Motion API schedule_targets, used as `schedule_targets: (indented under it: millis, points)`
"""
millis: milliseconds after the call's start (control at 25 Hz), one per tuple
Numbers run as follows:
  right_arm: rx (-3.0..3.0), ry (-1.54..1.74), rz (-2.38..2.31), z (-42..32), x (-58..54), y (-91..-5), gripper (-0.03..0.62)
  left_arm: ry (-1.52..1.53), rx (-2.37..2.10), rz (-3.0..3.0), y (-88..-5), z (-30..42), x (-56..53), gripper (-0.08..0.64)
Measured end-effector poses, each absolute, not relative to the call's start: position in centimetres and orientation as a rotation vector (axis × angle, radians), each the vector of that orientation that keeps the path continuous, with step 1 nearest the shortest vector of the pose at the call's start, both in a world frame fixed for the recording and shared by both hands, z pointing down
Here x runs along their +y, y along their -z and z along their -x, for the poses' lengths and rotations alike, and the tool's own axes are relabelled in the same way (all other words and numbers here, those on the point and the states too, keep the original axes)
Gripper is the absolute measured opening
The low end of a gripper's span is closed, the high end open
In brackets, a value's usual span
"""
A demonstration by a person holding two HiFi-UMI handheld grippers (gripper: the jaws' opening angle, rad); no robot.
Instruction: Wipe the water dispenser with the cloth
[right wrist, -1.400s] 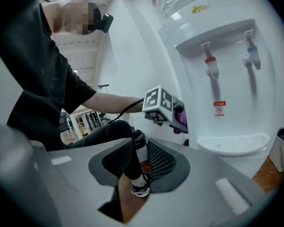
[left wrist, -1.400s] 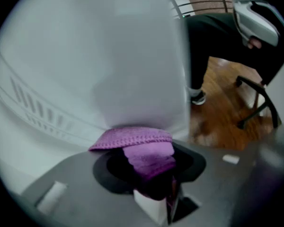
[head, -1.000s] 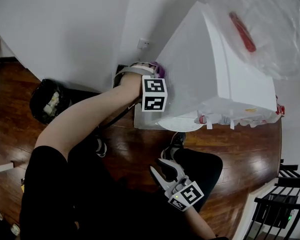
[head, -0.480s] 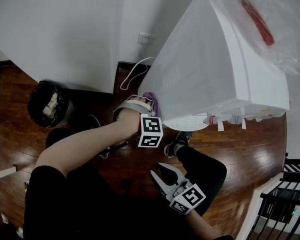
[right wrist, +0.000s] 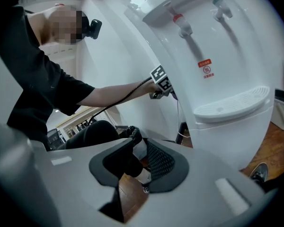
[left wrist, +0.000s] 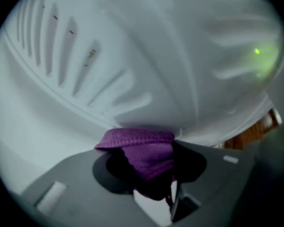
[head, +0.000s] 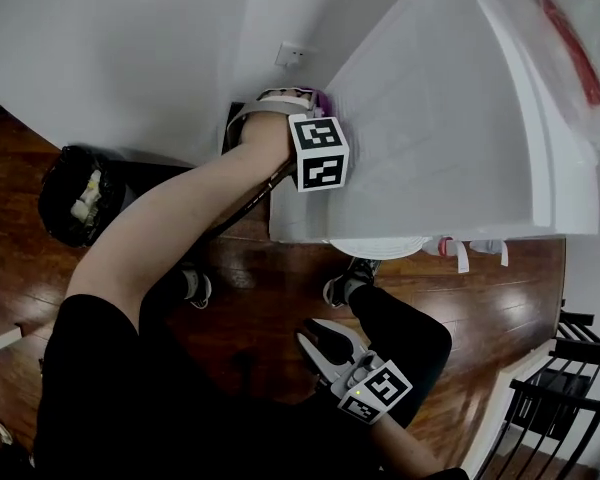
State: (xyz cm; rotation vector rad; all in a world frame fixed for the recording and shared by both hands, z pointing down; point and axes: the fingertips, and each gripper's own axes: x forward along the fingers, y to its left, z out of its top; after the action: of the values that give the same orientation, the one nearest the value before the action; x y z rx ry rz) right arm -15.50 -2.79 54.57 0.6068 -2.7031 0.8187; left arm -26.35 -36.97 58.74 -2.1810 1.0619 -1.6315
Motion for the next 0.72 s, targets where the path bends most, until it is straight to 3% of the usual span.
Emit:
schedule_targets:
  millis: [160, 440, 600, 720]
  points:
    - [-2.677, -0.842, -0.61, 15.6, -2.8, -55.8, 0.087, 1.729, 0.934, 2.2, -62.5, 25.0, -34.1, 0.213]
    - [-2.667, -0.889, -0.629, 15.5, -3.0, -56.3, 0.084, 1.865, 0.365, 2.294, -75.2, 18.3, -16.5, 0.213]
    - [-2.666, -0.907, -0.62, 15.8, -2.9, -56.4, 0.084, 1.803, 0.621, 2.325, -74.6, 20.1, -23.0, 0.213]
    - [-2.67, -0.931, -0.625, 15.9, -3.0, -56.3, 0.085, 1.726, 0.924, 2.256, -69.2, 24.1, -32.1, 0.213]
